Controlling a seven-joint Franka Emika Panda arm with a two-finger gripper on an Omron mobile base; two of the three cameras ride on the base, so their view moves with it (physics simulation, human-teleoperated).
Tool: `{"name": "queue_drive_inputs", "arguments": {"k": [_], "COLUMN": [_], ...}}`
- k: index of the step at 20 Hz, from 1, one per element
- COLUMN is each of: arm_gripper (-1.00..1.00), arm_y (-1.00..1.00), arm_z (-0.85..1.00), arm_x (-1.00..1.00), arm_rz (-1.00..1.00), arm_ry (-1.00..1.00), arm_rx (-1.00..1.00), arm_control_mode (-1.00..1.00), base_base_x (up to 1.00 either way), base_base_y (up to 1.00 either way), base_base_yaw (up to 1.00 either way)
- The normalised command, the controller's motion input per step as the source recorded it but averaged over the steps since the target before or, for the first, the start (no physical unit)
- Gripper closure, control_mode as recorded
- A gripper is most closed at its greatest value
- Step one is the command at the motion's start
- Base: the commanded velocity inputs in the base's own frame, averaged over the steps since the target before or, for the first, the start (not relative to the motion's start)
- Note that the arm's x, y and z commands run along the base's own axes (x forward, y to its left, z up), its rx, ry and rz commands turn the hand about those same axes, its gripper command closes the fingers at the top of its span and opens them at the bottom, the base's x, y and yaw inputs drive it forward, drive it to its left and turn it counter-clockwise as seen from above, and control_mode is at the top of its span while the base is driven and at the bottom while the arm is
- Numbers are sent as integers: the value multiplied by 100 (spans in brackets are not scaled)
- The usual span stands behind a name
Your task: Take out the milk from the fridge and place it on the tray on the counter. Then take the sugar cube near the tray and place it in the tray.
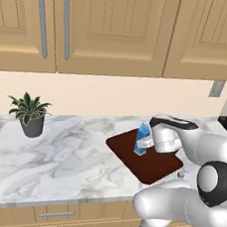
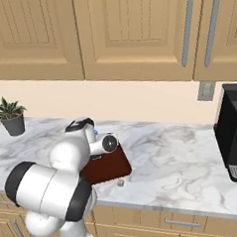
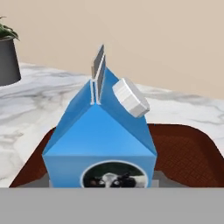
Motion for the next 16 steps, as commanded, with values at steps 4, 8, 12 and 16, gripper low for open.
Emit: {"name": "queue_drive_inputs", "arguments": {"k": [4, 8, 12, 16], "arm_gripper": [100, -100, -100, -100], "arm_y": [0, 0, 0, 0], "arm_z": [-21, -14, 0, 3], "arm_x": [0, 0, -6, 0], "arm_rz": [0, 0, 0, 0], "arm_ry": [0, 0, 0, -3], "arm_rx": [0, 0, 0, 0], "arm_control_mode": [-100, -100, -100, -100], "base_base_x": [0, 0, 0, 0], "base_base_y": [0, 0, 0, 0], "base_base_yaw": [0, 0, 0, 0]}}
